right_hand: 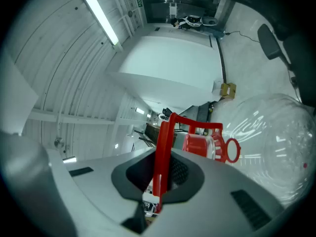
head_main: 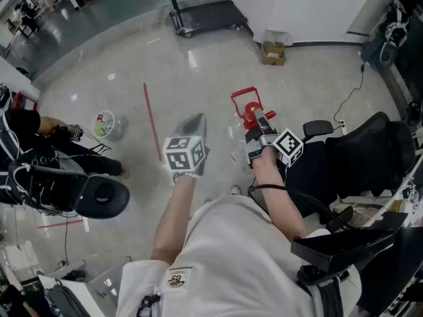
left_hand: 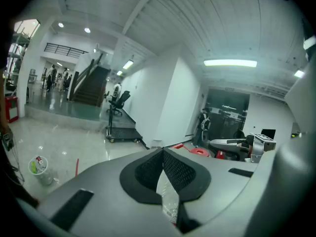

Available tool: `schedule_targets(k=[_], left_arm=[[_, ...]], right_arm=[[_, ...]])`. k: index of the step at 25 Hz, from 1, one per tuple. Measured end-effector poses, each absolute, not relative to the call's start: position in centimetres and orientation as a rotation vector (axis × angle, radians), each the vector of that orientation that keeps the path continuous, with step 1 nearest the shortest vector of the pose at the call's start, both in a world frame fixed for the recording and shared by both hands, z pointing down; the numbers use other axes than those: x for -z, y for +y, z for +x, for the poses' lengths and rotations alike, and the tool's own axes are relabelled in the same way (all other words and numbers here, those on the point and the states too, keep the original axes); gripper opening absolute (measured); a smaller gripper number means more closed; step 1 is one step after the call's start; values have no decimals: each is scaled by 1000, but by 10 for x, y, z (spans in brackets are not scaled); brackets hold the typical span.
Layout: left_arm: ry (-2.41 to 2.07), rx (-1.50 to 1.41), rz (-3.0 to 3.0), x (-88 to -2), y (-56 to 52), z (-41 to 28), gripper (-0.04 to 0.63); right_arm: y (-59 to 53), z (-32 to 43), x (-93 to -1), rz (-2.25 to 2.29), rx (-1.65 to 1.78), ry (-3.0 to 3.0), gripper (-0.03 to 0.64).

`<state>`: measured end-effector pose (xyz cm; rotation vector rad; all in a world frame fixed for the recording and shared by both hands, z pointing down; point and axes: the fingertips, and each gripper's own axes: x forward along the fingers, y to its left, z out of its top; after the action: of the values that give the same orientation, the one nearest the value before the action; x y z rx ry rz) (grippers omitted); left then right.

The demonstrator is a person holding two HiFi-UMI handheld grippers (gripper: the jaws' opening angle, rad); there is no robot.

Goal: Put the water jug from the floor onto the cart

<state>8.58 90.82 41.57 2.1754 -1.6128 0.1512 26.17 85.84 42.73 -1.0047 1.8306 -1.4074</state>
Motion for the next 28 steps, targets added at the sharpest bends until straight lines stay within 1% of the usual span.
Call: schedule_targets(k=[4,10,28], left_arm=[[-1610,-149,2170,-421,886,90,2],[-1615,-137,2163,-417,914,79,2],[-1595,-137,2160,-419,912,83,2]], right_arm=[[833,270,-431,-1015,1394,1836,29],[859,263,-423,-1018,1382,1843,29],[858,263,-431,-1005,1428,1796,29]])
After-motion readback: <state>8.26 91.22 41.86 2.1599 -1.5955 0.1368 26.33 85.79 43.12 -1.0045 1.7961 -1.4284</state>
